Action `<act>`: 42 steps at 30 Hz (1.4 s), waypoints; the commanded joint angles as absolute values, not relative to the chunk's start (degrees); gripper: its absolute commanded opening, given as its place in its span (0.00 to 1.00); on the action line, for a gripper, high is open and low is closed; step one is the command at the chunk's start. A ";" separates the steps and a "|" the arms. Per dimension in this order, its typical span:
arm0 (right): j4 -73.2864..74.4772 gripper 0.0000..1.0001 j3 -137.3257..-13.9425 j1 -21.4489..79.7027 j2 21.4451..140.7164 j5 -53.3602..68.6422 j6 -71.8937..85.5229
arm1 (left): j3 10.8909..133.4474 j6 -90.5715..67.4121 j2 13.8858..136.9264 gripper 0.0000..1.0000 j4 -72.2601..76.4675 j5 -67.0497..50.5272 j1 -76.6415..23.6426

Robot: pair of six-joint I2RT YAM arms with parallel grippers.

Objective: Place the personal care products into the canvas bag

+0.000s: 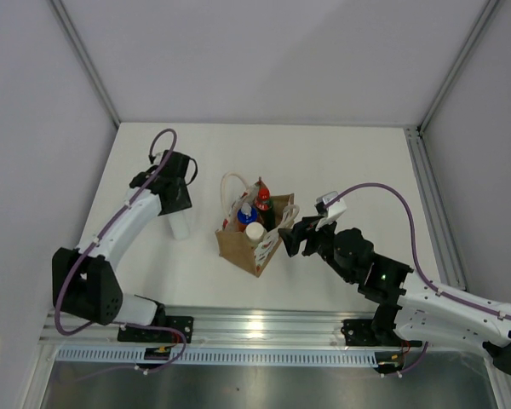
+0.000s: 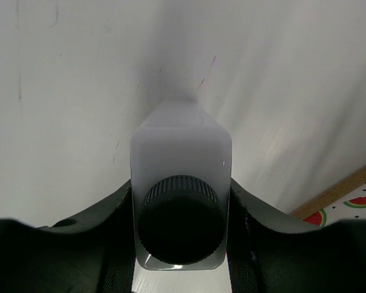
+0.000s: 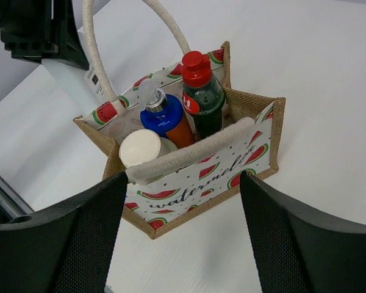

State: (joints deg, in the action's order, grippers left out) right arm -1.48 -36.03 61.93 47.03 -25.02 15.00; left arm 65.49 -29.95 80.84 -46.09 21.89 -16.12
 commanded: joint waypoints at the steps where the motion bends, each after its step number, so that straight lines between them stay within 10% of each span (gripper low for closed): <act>1: -2.64 0.78 -38.06 62.14 46.32 -25.75 15.38 | 64.60 -31.38 74.20 0.01 -42.55 23.49 -15.82; 26: -2.20 0.78 -38.06 62.14 45.70 -27.33 14.94 | 73.02 -26.98 50.63 0.00 -45.62 19.07 -29.17; 42: -2.37 0.79 -37.97 62.14 46.14 -28.92 14.41 | 90.70 -23.64 60.29 0.01 -43.52 19.25 -47.19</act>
State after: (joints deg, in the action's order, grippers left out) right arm -1.13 -36.03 61.93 46.78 -27.20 14.85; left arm 86.46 -25.02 58.65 -53.04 19.25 -45.39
